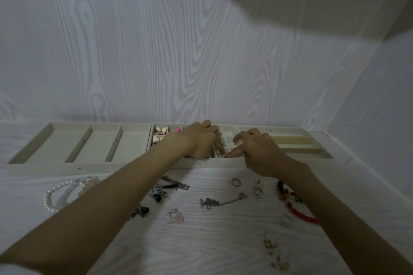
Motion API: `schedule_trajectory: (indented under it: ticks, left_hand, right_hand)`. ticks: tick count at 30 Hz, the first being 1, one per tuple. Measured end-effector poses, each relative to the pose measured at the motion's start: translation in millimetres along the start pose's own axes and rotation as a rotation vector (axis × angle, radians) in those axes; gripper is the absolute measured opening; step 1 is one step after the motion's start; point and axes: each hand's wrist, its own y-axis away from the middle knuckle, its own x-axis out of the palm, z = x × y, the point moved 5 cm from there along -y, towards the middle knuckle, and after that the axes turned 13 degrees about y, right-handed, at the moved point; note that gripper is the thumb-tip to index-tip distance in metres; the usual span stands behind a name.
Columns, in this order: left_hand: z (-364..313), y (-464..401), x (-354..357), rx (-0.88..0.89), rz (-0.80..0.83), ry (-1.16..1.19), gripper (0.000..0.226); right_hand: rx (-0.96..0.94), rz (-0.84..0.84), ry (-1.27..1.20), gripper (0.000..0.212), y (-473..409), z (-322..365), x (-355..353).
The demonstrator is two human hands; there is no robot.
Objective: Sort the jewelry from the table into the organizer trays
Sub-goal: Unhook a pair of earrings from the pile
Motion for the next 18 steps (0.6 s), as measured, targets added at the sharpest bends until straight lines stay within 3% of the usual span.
schedule_trajectory:
  ticks: [5, 12, 18]
  left_hand:
    - [3, 3, -5, -0.013, -0.081, 0.103, 0.044]
    - [4, 4, -5, -0.009, -0.066, 0.099, 0.038]
    - [3, 14, -14, -0.040, -0.156, 0.282, 0.041]
  right_hand:
    - [0.027, 0.003, 0.013, 0.053, -3, 3, -1]
    - [0.048, -0.002, 0.029, 0.046, -5, 9, -9]
    - [0.088, -0.128, -0.113, 0.039, 5, 5, -18]
